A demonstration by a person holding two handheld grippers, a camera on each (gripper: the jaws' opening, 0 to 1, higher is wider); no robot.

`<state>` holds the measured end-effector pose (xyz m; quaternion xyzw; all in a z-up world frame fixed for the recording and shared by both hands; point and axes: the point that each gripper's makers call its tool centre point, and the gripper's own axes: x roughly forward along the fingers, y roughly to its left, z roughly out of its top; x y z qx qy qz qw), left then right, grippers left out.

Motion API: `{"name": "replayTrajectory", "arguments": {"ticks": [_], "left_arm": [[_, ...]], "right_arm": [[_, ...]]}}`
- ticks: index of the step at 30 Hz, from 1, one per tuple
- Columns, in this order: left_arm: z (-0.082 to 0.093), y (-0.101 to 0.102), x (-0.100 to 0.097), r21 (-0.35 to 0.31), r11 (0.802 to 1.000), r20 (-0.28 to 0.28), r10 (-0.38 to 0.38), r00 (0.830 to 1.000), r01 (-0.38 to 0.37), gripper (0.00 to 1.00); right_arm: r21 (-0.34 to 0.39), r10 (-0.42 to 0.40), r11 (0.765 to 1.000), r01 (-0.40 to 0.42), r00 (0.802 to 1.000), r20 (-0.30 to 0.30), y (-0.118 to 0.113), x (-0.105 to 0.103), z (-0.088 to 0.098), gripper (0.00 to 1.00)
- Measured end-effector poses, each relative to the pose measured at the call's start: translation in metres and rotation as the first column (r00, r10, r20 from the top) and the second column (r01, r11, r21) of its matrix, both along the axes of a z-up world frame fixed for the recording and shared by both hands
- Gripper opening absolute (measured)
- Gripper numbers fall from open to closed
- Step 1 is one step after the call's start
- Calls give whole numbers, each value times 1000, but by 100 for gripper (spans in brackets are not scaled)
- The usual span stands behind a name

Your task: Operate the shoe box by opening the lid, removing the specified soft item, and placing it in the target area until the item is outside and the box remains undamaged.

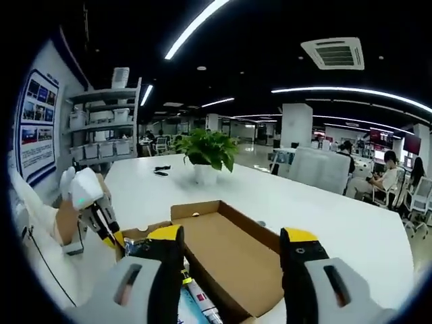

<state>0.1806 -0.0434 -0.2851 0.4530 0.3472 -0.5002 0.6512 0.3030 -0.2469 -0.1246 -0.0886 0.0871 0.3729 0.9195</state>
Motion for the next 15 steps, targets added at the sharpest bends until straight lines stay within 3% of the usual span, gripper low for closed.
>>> {"name": "replayTrajectory", "arguments": {"ticks": [4, 11, 15], "left_arm": [[0, 0, 0, -1, 1000, -1, 1, 1000, -1, 7], [0, 0, 0, 1, 1000, 2, 0, 1000, 0, 7], [0, 0, 0, -2, 1000, 1, 0, 1000, 0, 7]], "right_arm": [[-8, 3, 1000, -3, 1000, 5, 2, -3, -1, 57], [39, 26, 999, -25, 999, -26, 6, -9, 0, 55], [4, 43, 999, -43, 999, -21, 12, -15, -8, 54]]}}
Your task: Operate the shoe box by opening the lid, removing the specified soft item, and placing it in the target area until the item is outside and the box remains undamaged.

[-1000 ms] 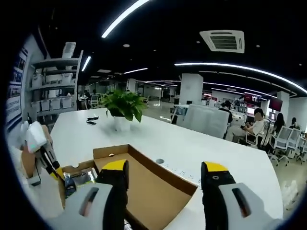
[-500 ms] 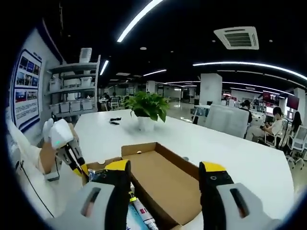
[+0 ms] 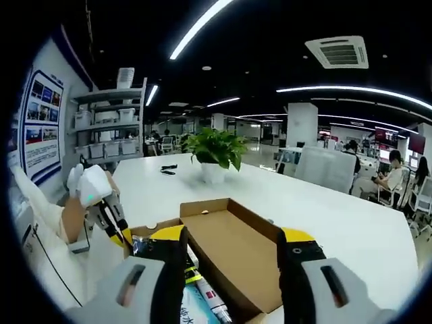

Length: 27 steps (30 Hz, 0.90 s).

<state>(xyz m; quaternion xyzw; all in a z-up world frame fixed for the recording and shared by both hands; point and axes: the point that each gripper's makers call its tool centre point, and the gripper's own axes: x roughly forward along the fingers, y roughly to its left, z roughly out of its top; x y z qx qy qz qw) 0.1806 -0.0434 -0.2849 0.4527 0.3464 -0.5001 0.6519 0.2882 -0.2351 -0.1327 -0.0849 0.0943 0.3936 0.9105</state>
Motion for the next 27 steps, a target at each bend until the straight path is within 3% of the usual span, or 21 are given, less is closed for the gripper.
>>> {"name": "replayTrajectory", "arguments": {"ticks": [2, 4, 16, 18, 21, 27], "left_arm": [[0, 0, 0, 2, 1000, 1, -1, 1000, 1, 7], [0, 0, 0, 4, 1000, 2, -2, 1000, 2, 7], [0, 0, 0, 8, 1000, 10, -9, 1000, 9, 7], [0, -1, 0, 9, 1000, 10, -8, 1000, 8, 7], [0, -1, 0, 22, 1000, 17, -12, 1000, 12, 7], [-1, -1, 0, 19, 1000, 15, -12, 1000, 12, 7]], "right_arm": [[-30, 19, 999, -18, 1000, 19, 1, -1, -3, 55], [-55, 99, 994, -96, 993, 63, 11, -9, -5, 54], [-72, 144, 987, -140, 989, 42, 23, -17, -15, 53], [-106, 194, 977, -187, 980, 52, 28, -22, -21, 48], [-143, 201, 972, -186, 975, 93, 31, -20, -26, 44], [-133, 217, 969, -208, 974, 65, 39, -22, -33, 44]]}}
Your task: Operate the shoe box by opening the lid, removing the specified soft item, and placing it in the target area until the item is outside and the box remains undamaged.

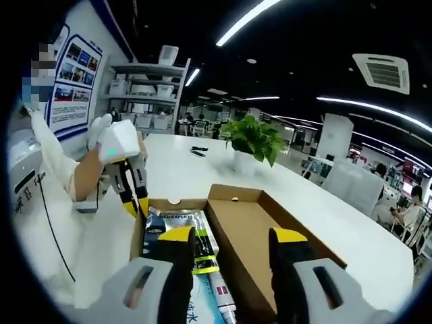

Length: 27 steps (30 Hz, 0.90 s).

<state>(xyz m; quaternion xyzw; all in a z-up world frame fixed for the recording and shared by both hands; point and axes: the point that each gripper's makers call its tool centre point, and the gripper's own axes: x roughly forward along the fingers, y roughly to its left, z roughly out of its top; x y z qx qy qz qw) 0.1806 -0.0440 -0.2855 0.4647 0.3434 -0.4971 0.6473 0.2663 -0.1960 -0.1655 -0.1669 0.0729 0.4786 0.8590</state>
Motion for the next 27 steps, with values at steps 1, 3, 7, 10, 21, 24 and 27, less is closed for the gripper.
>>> {"name": "replayTrajectory", "arguments": {"ticks": [1, 3, 7, 10, 21, 24, 27], "left_arm": [[0, 0, 0, -1, 1000, 0, 0, 1000, 0, 7], [0, 0, 0, -2, 1000, -1, 0, 1000, 0, 7], [0, 0, 0, -4, 1000, -1, 0, 1000, 0, 7], [0, 0, 0, -1, 1000, 2, 1, 1000, -1, 7], [0, 0, 0, -3, 1000, 2, 5, 1000, -5, 7], [0, 0, 0, -3, 1000, 3, 3, 1000, -3, 7], [0, 0, 0, -2, 1000, 3, 3, 1000, -3, 7]], "right_arm": [[0, 4, 1000, -4, 1000, -3, 1, -1, 0, 44], [7, 4, 1000, -4, 1000, -15, 2, -2, -1, 43], [-12, -3, 1000, 3, 999, -34, 1, -1, -7, 41], [-29, -47, 999, 45, 997, -69, -1, 2, -16, 37], [-41, -34, 999, 29, 992, -121, 13, -2, -28, 39], [-44, -102, 994, 96, 980, -172, 8, 4, -32, 38], [-10, -108, 994, 110, 958, -265, 8, 1, -36, 38]]}}
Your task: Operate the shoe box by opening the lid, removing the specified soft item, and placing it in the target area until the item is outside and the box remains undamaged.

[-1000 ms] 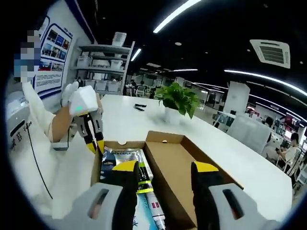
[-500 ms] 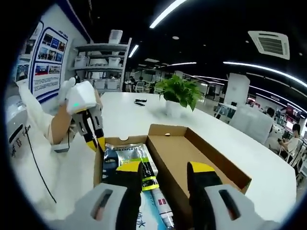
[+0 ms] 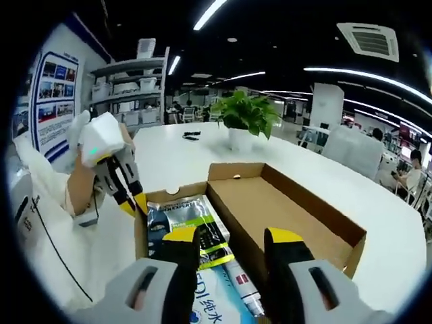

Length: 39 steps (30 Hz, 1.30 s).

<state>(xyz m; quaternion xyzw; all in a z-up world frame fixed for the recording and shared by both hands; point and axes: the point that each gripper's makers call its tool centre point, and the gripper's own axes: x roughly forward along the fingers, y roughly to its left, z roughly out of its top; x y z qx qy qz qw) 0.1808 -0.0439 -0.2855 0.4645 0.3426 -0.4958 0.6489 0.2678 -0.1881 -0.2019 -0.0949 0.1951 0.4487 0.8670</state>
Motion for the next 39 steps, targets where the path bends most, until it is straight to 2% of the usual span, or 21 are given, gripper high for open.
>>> {"name": "replayTrajectory", "arguments": {"ticks": [3, 6, 8, 12, 14, 15, 16, 17, 19, 20, 23, 24, 26, 32, 33, 34, 35, 38, 39], "left_arm": [[0, 0, 0, -3, 1000, 0, 0, 1000, 0, 7], [0, 0, 0, -3, 1000, 1, 0, 1000, 0, 7], [0, 0, 0, -2, 1000, 2, 0, 1000, 0, 7], [0, 0, 0, 2, 1000, 2, -1, 1000, 1, 7], [0, 0, 0, 2, 1000, 1, -1, 1000, 1, 7], [0, 0, 0, 1, 1000, 0, 1, 1000, -1, 7], [0, 0, 0, 2, 1000, 0, -1, 1000, 1, 7], [0, 0, -1, 3, 1000, 0, 0, 1000, 0, 7], [0, 0, -1, 5, 1000, 1, 0, 1000, 0, 7], [0, 0, -1, 6, 1000, 1, 0, 1000, 0, 7], [0, 0, -1, 3, 1000, 2, 0, 1000, 0, 7], [0, 0, -1, 2, 1000, 2, 0, 1000, 0, 7], [0, 1, -1, 2, 1000, 2, -1, 1000, 1, 7], [0, 1, -1, 5, 1000, 3, -2, 1000, 2, 7], [0, 1, -1, 3, 1000, 3, -1, 1000, 1, 7], [0, 0, -1, 2, 1000, 3, -1, 1000, 1, 7], [0, 0, -1, 2, 1000, 4, -1, 1000, 1, 7], [0, 0, -1, 2, 1000, 6, -3, 1000, 3, 7], [0, 0, -1, 2, 1000, 5, -3, 1000, 3, 7]], "right_arm": [[1, -12, 1000, 12, 1000, 2, -1, 4, -4, 37], [69, -31, 997, 39, 993, -111, 4, -2, -9, 36], [102, -38, 993, 51, 991, -131, 5, 10, -5, 40], [100, -59, 992, 77, 983, -172, 5, 6, -3, 35], [92, -74, 991, 100, 966, -249, 6, 1, -12, 32], [83, -67, 992, 97, 950, -306, 6, -2, -20, 33], [41, -93, 993, 112, 944, -318, 3, 1, -28, 33], [28, -100, 993, 114, 949, -298, 5, -1, -31, 34], [-54, -104, 994, 93, 961, -257, 2, -1, -38, 35], [-51, -97, 995, 88, 967, -235, 5, 1, -36, 35], [-31, -87, 996, 82, 953, -291, 10, -1, -42, 34], [-39, -94, 996, 86, 935, -341, 10, -6, -48, 34], [-32, -89, 996, 84, 941, -327, 11, -7, -50, 33], [-47, -87, 996, 75, 926, -367, 13, -14, -61, 31], [-69, -92, 995, 72, 929, -359, 11, -15, -64, 31], [-111, -88, 992, 56, 945, -314, 9, -13, -67, 31], [-112, -83, 992, 50, 947, -311, 10, -12, -68, 31], [-68, -60, 997, 38, 926, -372, 16, -19, -71, 31], [-61, -51, 998, 31, 928, -370, 18, -20, -72, 31]]}}
